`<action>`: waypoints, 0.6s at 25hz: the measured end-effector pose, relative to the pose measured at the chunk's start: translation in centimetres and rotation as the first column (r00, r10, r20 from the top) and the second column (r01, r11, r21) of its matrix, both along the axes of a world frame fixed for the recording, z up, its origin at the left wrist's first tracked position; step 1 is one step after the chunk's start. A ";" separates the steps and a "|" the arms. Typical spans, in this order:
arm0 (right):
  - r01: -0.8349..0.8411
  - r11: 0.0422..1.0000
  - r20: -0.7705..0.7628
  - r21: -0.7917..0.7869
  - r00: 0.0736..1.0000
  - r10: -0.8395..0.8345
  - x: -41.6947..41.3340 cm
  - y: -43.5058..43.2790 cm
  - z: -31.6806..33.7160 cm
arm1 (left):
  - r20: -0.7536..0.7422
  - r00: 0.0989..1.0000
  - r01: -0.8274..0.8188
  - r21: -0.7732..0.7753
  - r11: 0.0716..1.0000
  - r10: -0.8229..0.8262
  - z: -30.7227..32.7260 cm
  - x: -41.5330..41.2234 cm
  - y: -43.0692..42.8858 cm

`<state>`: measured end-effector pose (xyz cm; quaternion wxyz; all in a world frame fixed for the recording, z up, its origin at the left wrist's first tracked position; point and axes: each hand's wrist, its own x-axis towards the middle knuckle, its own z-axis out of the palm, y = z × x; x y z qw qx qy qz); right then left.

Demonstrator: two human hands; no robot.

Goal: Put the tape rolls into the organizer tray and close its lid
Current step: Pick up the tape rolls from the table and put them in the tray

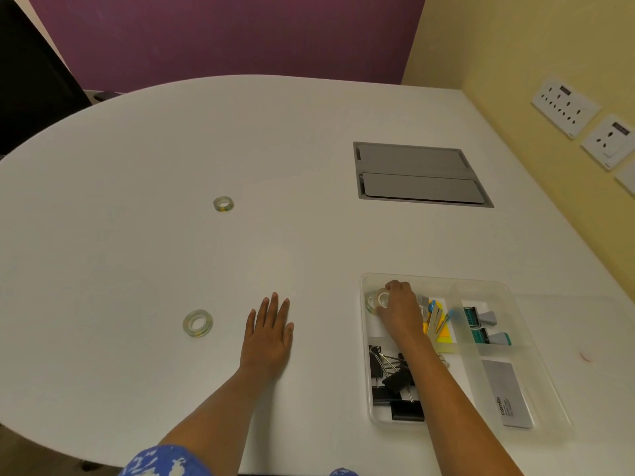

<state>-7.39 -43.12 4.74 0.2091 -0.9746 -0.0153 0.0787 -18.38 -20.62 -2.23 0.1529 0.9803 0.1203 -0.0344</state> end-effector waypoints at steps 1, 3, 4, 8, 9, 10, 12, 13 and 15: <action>0.008 1.000 0.000 0.012 1.000 -0.008 0.0 0.0 0.0 | 0.000 1.000 0.001 -0.001 1.000 -0.001 0.0 0.0 0.0; 0.018 0.999 0.004 0.028 1.000 -0.018 -0.2 0.1 0.0 | -0.003 1.000 0.002 0.001 1.000 -0.002 0.0 0.0 0.0; 0.019 0.999 0.013 0.030 1.000 -0.019 -0.3 0.1 0.1 | -0.005 1.000 0.001 0.002 1.000 -0.001 0.0 0.0 0.0; 0.007 1.000 0.051 0.008 0.999 -0.007 -0.3 0.0 0.1 | 0.001 1.000 0.006 -0.004 1.000 -0.006 0.0 0.0 0.0; -0.002 1.000 0.048 -0.014 0.999 0.003 -0.2 0.0 0.2 | 0.002 1.000 0.008 -0.007 1.000 -0.008 0.0 0.0 0.0; -0.012 0.999 0.044 -0.039 0.999 0.014 -0.2 0.0 0.2 | 0.005 1.000 0.007 -0.007 1.000 -0.007 -0.1 0.0 0.1; -0.022 0.997 0.039 -0.076 0.999 0.025 -0.1 0.0 0.3 | 0.012 1.000 0.000 -0.004 1.000 0.000 -0.1 0.0 0.1; -0.023 0.996 0.039 -0.083 0.999 0.026 -0.1 0.0 0.3 | 0.015 1.000 -0.002 -0.003 1.000 0.002 -0.1 -0.1 0.0; -0.010 0.998 0.043 -0.060 0.999 0.012 -0.3 0.0 0.5 | 0.020 1.000 -0.002 0.001 1.000 0.002 -0.3 -0.2 0.0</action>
